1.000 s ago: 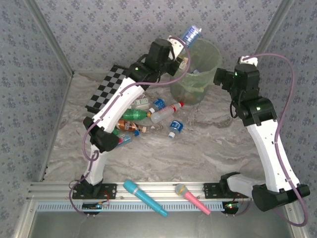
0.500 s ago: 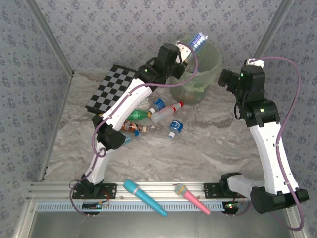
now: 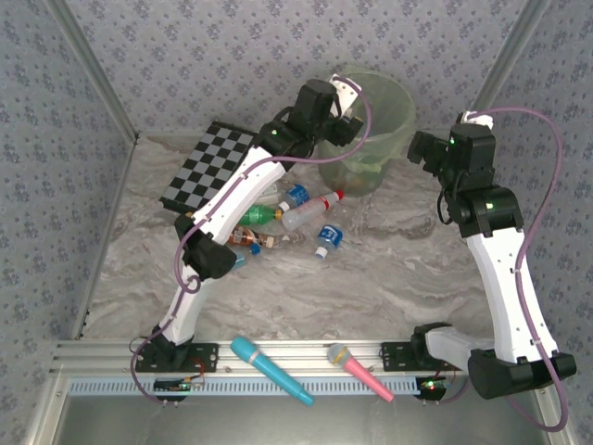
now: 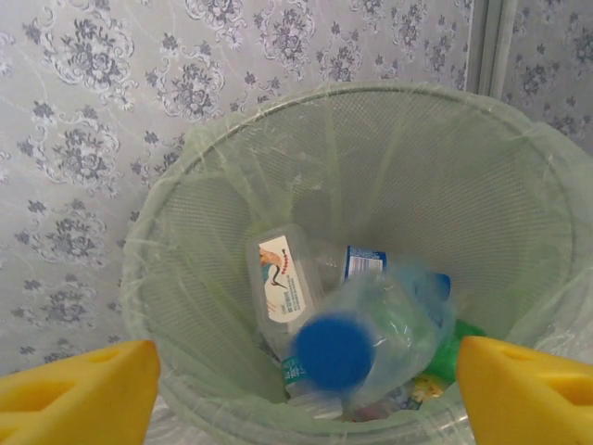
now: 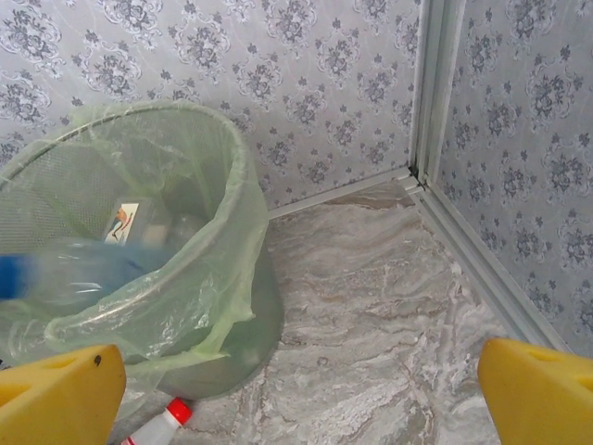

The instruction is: Put the plastic bottles in the bin

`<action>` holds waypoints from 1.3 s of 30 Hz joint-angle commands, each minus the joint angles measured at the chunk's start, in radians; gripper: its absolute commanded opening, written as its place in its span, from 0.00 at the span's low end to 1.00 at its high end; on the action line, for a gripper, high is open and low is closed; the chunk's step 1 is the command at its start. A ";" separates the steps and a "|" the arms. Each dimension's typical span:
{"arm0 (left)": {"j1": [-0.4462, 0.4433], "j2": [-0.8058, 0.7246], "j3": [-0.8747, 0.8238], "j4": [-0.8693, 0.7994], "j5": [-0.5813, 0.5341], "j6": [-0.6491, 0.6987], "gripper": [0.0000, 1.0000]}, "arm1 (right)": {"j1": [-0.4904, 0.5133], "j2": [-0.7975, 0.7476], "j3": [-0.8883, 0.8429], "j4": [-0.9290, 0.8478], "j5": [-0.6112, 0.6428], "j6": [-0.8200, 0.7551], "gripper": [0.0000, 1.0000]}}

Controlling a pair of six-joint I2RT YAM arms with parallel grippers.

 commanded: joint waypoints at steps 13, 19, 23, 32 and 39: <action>-0.008 -0.079 0.029 -0.043 -0.039 -0.086 1.00 | -0.007 -0.007 -0.005 0.023 -0.039 0.022 1.00; -0.009 -0.134 -0.007 -0.136 -0.128 -0.159 1.00 | 0.007 0.009 -0.008 0.035 -0.081 0.010 1.00; -0.008 -0.185 -0.082 -0.172 -0.177 -0.189 1.00 | 0.050 0.031 -0.009 0.044 -0.085 -0.015 1.00; 0.002 -0.487 -0.599 0.018 -0.271 -0.249 1.00 | 0.190 0.137 -0.020 -0.039 -0.041 0.070 1.00; 0.056 -0.766 -1.019 0.089 -0.274 -0.354 1.00 | 0.270 0.265 -0.061 -0.096 -0.149 0.256 1.00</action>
